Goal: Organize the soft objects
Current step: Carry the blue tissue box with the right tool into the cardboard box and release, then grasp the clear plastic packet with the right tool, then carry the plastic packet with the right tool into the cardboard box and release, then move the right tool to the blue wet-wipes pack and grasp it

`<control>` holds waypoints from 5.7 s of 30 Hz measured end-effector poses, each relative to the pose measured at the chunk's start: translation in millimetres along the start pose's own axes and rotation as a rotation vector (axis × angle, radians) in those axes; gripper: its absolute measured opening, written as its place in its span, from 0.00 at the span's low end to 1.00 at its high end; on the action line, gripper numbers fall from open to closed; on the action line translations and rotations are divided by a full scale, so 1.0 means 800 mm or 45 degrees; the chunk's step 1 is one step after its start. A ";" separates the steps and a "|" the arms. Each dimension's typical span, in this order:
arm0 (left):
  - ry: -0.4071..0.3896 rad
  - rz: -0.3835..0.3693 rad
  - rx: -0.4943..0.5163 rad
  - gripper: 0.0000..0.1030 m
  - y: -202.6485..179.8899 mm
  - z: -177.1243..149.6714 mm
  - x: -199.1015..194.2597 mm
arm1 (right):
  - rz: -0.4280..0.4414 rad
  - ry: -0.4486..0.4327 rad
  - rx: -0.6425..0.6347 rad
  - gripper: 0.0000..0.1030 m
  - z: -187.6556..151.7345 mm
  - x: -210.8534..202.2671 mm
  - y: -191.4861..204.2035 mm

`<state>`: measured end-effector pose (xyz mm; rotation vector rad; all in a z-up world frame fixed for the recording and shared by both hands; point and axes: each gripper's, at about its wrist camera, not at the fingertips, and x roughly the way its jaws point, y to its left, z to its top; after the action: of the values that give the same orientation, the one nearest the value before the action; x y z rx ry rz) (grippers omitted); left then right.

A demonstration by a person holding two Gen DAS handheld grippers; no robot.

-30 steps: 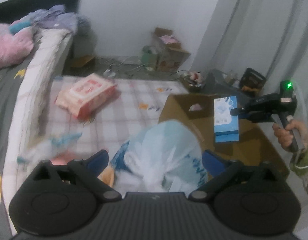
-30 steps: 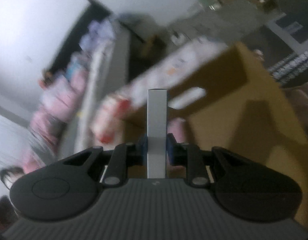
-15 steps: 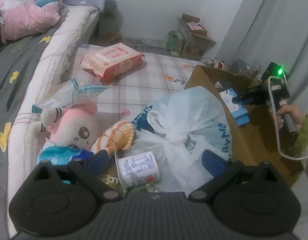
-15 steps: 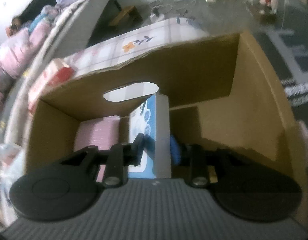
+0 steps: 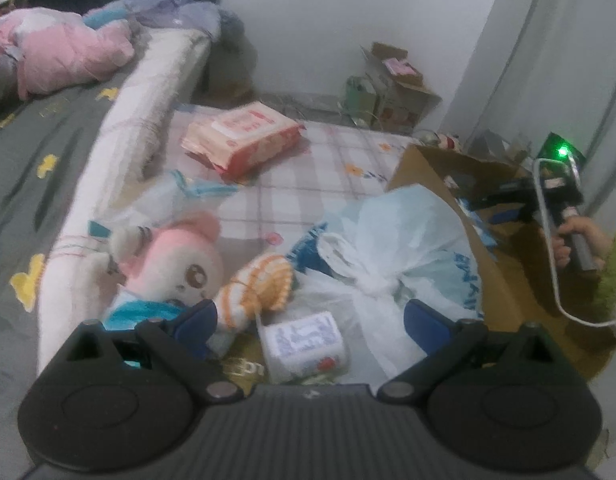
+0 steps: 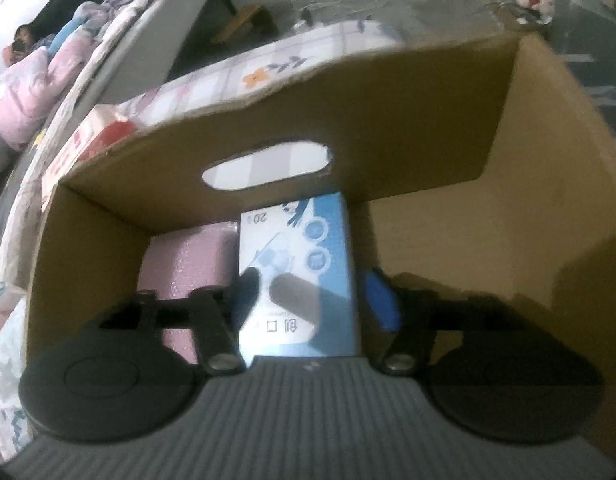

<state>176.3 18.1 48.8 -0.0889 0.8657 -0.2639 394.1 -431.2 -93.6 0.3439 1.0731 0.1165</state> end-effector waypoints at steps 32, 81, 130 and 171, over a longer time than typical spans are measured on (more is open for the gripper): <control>0.034 0.194 -0.321 0.74 0.200 0.107 0.070 | 0.612 0.443 0.312 0.79 -0.019 0.098 0.399; -0.041 -0.128 -0.107 0.87 0.047 0.036 0.003 | 0.387 -0.454 0.782 0.30 -0.061 -0.158 -0.016; -0.025 -0.064 -0.240 0.88 0.096 -0.020 -0.032 | -0.123 -0.273 0.559 0.46 -0.097 -0.102 -0.025; -0.056 0.222 0.182 0.74 0.095 -0.109 -0.036 | 0.738 0.213 -0.039 0.56 -0.268 -0.083 0.399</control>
<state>106.8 101.6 -0.5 0.1129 0.8035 -0.1594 197.7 -100.9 -24.4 0.6189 1.1084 0.6875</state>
